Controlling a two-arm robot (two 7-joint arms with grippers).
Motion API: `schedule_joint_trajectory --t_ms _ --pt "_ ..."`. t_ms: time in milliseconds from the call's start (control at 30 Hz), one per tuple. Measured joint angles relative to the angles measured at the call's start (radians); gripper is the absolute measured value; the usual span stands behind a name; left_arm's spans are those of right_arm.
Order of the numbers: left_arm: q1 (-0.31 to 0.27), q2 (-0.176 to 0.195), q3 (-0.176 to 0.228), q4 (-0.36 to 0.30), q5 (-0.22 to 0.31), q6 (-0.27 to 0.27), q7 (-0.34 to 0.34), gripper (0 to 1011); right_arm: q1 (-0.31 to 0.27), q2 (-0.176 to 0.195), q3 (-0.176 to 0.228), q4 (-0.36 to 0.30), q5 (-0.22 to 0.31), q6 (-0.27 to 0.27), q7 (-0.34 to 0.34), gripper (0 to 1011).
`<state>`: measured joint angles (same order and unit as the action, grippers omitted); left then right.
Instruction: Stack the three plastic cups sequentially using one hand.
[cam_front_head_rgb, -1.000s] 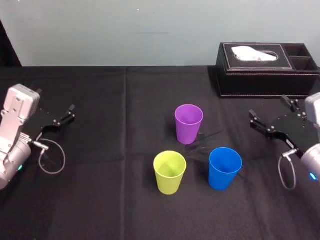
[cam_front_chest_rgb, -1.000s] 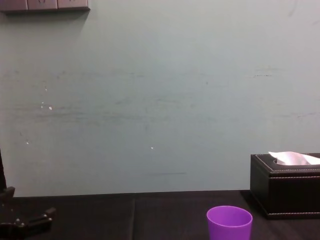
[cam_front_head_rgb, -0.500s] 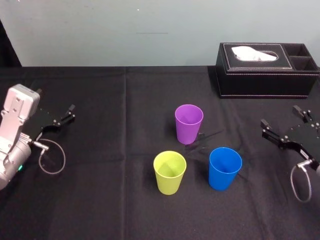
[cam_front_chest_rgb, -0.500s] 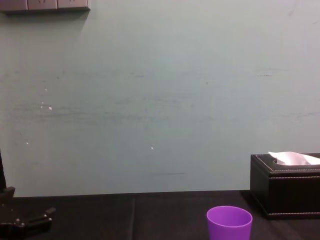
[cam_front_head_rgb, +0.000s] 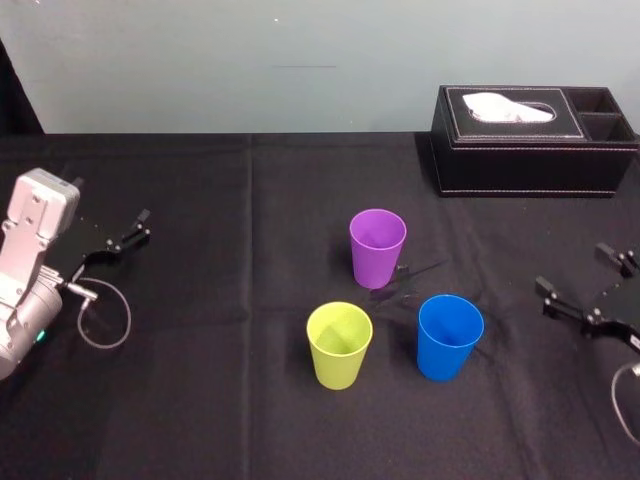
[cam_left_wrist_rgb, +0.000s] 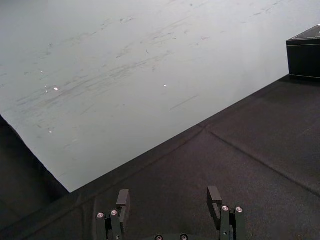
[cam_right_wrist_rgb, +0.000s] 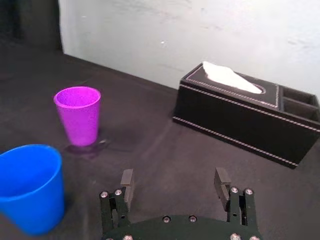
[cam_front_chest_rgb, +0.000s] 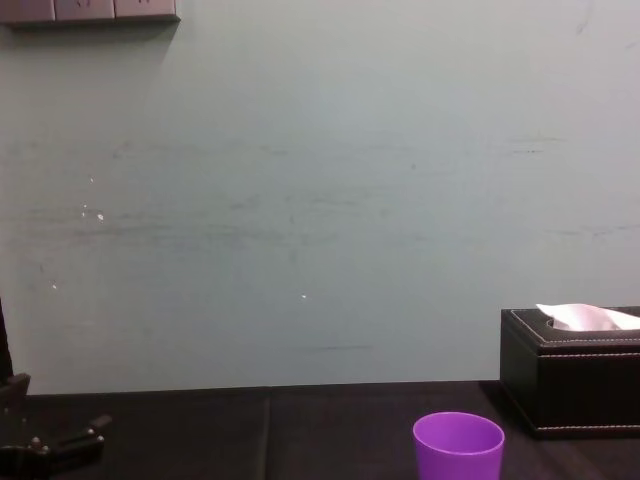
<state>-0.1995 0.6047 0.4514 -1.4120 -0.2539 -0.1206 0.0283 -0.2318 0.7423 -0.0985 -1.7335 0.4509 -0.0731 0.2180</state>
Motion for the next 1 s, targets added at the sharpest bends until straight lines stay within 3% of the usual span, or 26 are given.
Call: schedule_joint_trajectory --t_ms 233,500,700,1000 --pt "0.000 0.000 0.000 0.000 0.000 0.000 0.000 1012 -0.051 0.025 0.029 -0.014 0.024 -0.005 0.068 1004" --pt "0.000 0.000 0.000 0.000 0.000 0.000 0.000 1011 -0.100 0.076 0.044 -0.020 0.044 -0.030 0.215 1004" --pt "0.000 0.000 0.000 0.000 0.000 0.000 0.000 1011 -0.098 0.075 0.030 -0.014 0.034 -0.033 0.256 1004" --pt "0.000 0.000 0.000 0.000 0.000 0.000 0.000 1011 -0.066 0.043 -0.008 0.000 0.004 -0.025 0.300 1004"
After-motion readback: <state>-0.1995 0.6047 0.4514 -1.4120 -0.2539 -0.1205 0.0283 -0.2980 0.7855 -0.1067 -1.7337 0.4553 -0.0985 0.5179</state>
